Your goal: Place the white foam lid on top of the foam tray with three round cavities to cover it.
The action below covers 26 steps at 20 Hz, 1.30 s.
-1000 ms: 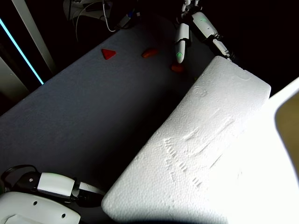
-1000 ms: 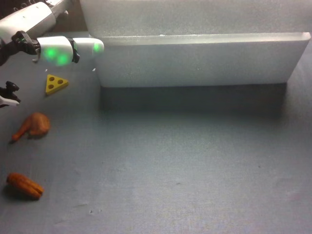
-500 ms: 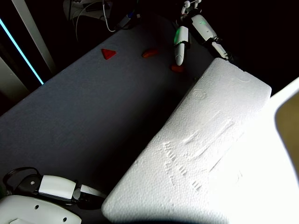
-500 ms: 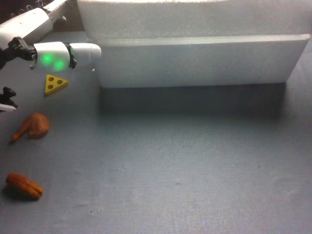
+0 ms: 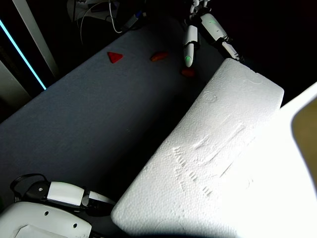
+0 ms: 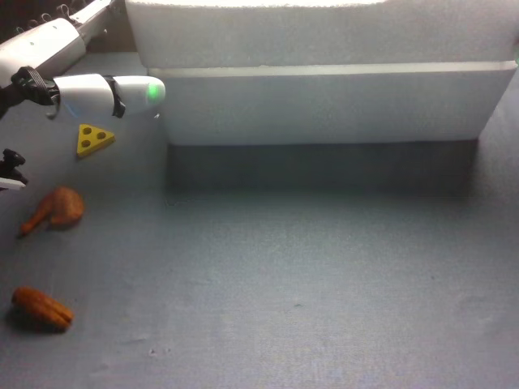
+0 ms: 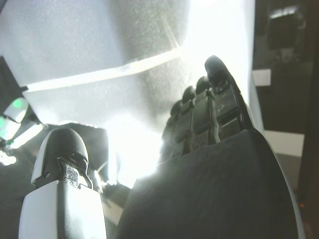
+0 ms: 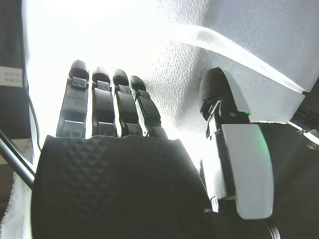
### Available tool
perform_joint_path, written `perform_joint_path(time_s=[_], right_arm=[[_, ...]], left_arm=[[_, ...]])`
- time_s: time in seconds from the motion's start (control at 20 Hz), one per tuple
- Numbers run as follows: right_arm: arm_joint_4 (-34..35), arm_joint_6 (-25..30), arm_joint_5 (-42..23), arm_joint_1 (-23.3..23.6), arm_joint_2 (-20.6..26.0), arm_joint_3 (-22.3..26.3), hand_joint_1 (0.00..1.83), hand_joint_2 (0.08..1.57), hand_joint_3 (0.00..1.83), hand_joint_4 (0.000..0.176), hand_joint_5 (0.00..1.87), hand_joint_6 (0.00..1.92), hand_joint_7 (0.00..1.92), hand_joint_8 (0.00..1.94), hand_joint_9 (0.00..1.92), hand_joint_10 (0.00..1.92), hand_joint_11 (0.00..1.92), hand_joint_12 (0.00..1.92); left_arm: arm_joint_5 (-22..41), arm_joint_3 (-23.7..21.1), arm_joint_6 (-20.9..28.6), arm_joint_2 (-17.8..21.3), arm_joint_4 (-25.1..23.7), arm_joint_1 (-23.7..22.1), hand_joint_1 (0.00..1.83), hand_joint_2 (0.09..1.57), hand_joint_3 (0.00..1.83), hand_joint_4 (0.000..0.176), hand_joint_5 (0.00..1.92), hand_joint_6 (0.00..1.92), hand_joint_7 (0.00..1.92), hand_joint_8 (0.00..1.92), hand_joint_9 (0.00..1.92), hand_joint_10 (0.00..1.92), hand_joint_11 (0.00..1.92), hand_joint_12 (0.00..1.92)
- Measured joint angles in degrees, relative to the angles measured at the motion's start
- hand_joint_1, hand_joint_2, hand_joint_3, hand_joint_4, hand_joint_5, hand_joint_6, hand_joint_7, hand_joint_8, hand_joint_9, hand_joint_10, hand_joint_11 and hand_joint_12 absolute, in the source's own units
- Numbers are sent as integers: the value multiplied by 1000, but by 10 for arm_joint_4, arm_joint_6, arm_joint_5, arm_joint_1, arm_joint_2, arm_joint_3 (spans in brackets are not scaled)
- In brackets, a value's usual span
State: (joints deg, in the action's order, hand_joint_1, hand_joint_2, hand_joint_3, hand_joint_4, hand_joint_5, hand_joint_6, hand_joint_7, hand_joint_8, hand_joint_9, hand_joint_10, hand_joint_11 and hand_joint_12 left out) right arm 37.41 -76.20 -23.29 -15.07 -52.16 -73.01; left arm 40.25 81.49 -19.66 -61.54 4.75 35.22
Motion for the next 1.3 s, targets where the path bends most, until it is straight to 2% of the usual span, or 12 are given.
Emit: perform_joint_path(time_s=[0.1,0.25,0.45,0.5,0.6,0.8,0.95,1.2,1.25,1.3], right_arm=[[3,0,0,-2,0,0,391,1267,0,0,0,0,0,0,0,0,0,0],[2,0,-2,-9,4,8,405,1244,0,0,0,0,0,0,0,0,0,0],[0,0,-6,-16,13,18,417,1256,1,0,0,0,0,0,0,0,0,0],[-1,0,-8,-18,12,18,394,1249,0,0,0,0,0,0,0,0,27,13],[1,0,-8,-18,11,15,353,1245,0,0,0,0,0,0,0,0,39,24],[10,0,-3,-21,6,8,374,1263,3,0,0,0,0,0,0,0,0,0],[16,0,2,-24,5,3,383,1254,0,0,0,0,0,0,0,0,0,0],[21,0,4,-35,3,2,415,1256,0,0,0,0,0,0,0,0,0,0],[23,0,3,-38,3,2,508,1237,0,0,0,0,0,0,0,0,0,0],[26,0,4,-42,4,2,494,1234,0,0,0,0,0,0,0,0,0,0]], left_arm=[[2,0,3,-1,0,3,392,1073,0,11,11,1,0,0,0,0,0,799],[12,-14,3,7,2,20,402,1070,0,21,3,1,0,0,0,0,0,638],[18,-21,3,11,2,27,401,1070,0,16,7,0,0,0,0,0,0,557],[18,-21,2,11,2,27,412,1075,1,14,5,0,0,0,0,0,0,454],[14,-15,2,9,-2,25,402,1076,0,8,0,0,0,0,0,0,0,537],[1,3,2,-4,0,18,373,1071,0,34,0,0,0,0,0,0,0,637],[-16,12,2,-11,4,17,392,1085,1,9,0,0,0,0,0,0,0,846],[-30,13,3,-16,5,22,402,1071,0,8,0,0,0,0,0,0,0,797],[-33,13,2,-16,6,23,390,1077,0,2,0,0,0,0,0,0,0,849],[-33,13,2,-16,7,29,399,1073,0,16,0,0,0,0,0,0,0,820]])
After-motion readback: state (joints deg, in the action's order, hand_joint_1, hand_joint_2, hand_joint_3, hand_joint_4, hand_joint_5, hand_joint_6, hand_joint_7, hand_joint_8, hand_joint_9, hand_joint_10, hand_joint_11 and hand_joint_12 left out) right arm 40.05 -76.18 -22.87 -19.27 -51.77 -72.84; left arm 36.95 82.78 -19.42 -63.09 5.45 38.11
